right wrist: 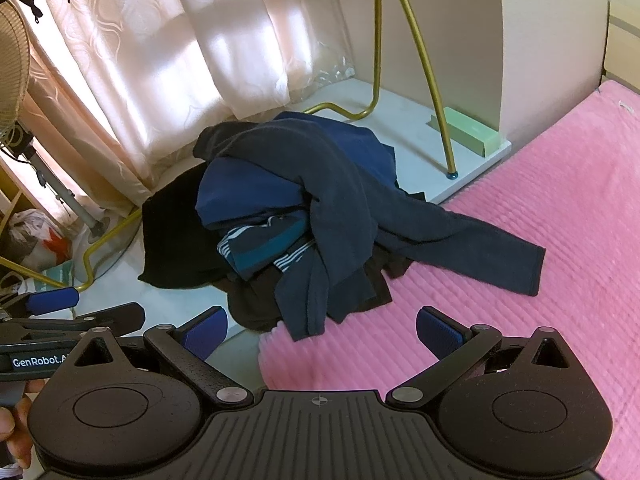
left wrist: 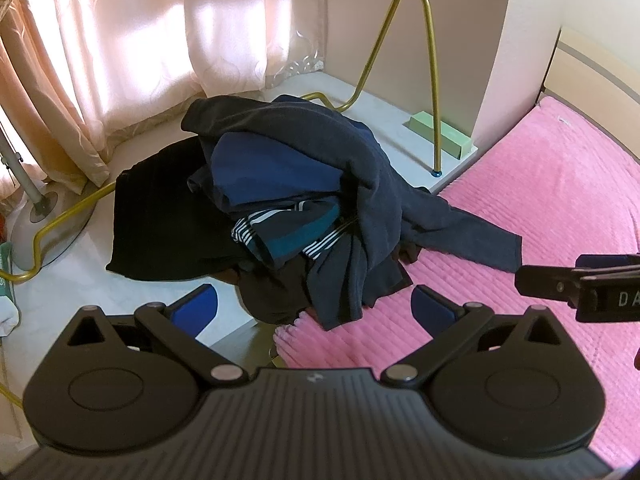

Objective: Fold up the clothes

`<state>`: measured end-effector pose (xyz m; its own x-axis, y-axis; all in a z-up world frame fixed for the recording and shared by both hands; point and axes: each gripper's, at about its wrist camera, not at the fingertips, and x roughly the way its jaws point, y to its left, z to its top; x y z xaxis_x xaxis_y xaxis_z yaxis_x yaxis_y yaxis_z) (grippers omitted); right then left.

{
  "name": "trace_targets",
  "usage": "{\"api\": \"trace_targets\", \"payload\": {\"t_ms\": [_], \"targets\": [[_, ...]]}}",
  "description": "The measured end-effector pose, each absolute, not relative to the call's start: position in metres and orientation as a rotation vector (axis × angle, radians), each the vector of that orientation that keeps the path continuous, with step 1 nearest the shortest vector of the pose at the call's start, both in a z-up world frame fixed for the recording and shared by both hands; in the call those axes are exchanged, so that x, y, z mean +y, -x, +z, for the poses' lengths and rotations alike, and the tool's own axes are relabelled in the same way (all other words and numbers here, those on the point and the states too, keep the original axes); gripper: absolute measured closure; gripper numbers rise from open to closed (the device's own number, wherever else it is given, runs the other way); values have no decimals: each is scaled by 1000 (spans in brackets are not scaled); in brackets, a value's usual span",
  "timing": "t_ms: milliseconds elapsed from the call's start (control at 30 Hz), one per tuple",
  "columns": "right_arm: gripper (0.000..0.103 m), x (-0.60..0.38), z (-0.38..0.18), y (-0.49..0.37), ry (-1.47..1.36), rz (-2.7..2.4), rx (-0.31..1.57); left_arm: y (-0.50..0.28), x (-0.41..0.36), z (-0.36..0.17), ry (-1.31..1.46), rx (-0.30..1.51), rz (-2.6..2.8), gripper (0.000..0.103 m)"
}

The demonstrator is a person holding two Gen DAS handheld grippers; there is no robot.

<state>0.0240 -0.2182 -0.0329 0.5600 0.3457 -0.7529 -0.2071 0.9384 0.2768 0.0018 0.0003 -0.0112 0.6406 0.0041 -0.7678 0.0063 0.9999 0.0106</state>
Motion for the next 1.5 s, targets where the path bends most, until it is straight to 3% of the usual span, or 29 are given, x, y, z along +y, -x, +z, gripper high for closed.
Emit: {"api": "trace_targets", "payload": {"t_ms": [1500], "targets": [[0,-231,-39,-25,-165,335,948,-3,-4,-18,9,898,-20,5]]}}
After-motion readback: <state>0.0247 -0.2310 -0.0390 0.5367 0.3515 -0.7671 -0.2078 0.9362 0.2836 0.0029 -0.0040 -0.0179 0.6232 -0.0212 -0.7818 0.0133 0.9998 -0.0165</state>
